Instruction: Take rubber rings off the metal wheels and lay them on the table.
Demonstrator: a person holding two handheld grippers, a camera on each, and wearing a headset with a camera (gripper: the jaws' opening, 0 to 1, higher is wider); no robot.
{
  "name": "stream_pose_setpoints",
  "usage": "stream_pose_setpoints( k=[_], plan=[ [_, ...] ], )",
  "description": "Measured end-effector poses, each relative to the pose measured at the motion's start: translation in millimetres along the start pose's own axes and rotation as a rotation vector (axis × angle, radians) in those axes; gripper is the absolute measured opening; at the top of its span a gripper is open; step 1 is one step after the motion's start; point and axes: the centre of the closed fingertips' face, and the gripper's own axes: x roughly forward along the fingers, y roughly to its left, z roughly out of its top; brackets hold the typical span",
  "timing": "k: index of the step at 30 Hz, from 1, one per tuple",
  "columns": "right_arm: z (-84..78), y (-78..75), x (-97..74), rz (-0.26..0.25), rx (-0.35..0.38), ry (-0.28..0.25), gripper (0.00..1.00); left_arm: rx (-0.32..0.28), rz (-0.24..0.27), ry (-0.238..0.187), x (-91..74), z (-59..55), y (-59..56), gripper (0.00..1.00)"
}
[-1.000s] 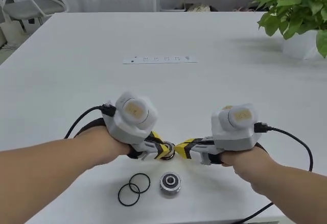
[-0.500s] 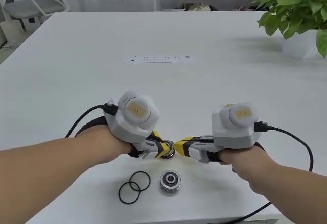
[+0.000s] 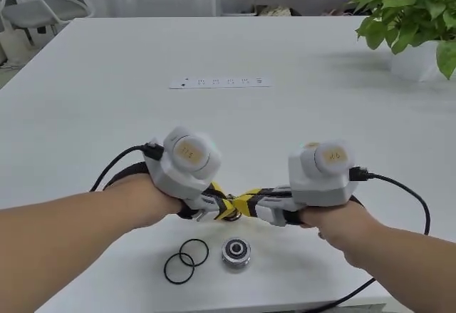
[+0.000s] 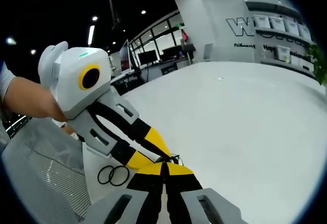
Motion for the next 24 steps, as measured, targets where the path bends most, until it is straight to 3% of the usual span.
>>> stream_pose_setpoints(
  k=[12,18,24],
  plan=[
    [-0.5,-6.2,-2.8,-0.015,0.025,-0.017,0.00,0.023,0.006,-0.004,-0.6,1.6,-0.7,0.08],
    [2.0,-4.4,-4.0,-0.009,0.051,-0.030,0.00,0.006,-0.010,0.002,-3.8,-0.2,-2.3,0.10],
    [4.8,-2.9,-6.4,-0.003,0.075,-0.044,0.00,0.006,-0.035,-0.031,-11.6,7.3,-6.5,0.14]
  ],
)
